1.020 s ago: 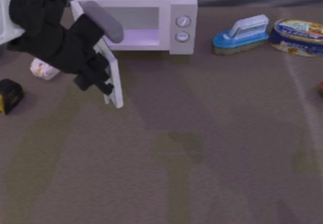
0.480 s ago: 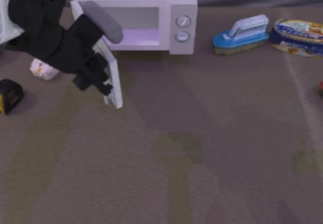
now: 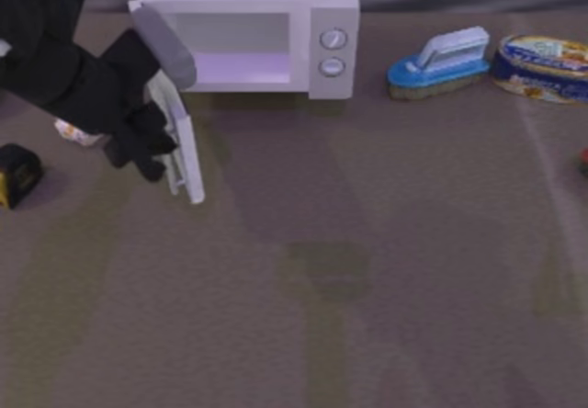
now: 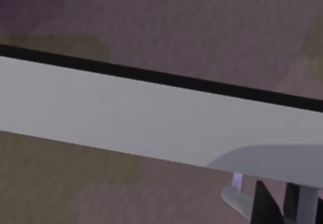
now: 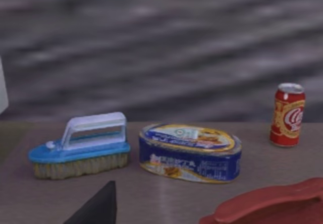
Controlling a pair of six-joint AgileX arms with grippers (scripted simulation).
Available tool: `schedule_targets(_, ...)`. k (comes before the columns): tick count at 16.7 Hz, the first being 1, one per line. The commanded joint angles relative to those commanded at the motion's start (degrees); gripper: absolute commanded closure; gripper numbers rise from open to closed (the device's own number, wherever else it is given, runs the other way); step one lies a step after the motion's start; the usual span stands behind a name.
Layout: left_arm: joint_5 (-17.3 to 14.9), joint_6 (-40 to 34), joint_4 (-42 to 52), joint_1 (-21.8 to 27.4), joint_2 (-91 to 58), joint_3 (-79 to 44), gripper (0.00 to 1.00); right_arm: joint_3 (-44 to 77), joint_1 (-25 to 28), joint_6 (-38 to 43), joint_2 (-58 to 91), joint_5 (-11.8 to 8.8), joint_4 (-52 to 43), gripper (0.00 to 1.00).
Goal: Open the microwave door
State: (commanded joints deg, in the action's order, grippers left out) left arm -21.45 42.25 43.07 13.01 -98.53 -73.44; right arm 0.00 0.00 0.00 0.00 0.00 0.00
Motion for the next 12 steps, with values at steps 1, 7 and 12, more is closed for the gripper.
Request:
schedule_targets(1, -0.28, 0.67, 0.20, -0.26, 0.06, -0.04, 1.00, 0.00, 0.00, 0.00, 0.00, 0.00, 0.00, 0.00)
schedule_targets(7, -0.34, 0.79, 0.24, -0.31, 0.08, -0.05, 1.00, 0.00, 0.00, 0.00, 0.00, 0.00, 0.00, 0.00)
schedule_targets(12, -0.34, 0.79, 0.24, -0.31, 0.08, -0.05, 1.00, 0.00, 0.00, 0.00, 0.00, 0.00, 0.00, 0.00)
